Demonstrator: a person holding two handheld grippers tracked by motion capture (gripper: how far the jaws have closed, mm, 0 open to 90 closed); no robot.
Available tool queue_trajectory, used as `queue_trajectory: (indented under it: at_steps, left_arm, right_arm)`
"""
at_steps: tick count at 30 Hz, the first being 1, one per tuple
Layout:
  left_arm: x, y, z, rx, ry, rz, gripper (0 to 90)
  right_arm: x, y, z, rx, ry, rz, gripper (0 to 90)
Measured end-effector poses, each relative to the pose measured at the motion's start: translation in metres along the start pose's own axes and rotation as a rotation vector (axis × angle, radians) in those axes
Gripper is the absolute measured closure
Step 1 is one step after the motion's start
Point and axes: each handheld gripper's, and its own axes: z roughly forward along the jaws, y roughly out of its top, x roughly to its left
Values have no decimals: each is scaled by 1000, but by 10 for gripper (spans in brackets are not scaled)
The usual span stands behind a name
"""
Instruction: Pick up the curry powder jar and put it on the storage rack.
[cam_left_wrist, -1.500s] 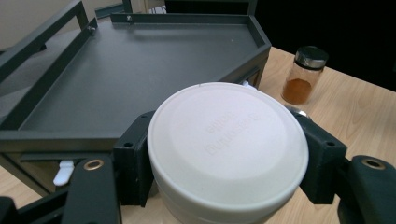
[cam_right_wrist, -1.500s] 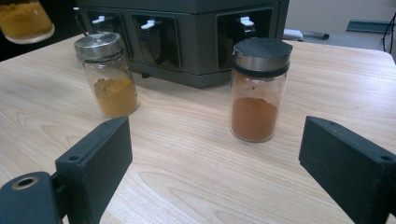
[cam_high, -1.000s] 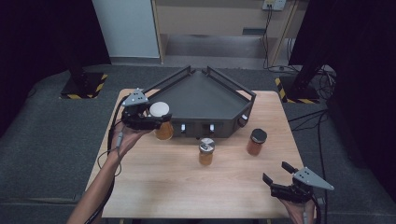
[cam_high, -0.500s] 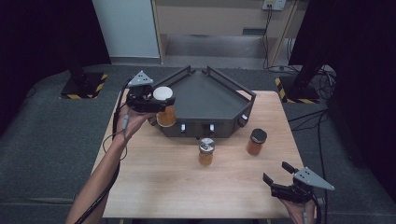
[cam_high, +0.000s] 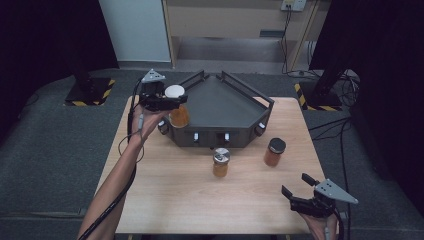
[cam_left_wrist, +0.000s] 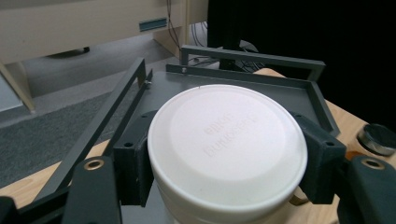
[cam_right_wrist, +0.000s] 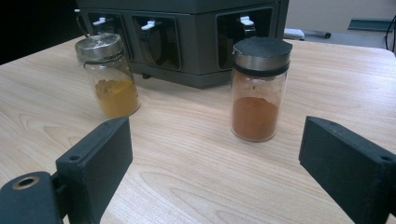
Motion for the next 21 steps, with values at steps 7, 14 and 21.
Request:
queue_trajectory:
  at_steps: [7, 14, 21]
  left_arm:
    - [-5, 5, 15, 4, 49, 15, 326]
    - [-6, 11, 28, 7, 76, 7, 327]
    - [-6, 14, 39, 22, 89, 5, 326]
  right_arm:
    - [-1, 0, 0, -1, 2, 2, 97]
    - [0, 0, 0, 1, 6, 0, 97]
    - [-1, 0, 0, -1, 6, 4, 97]
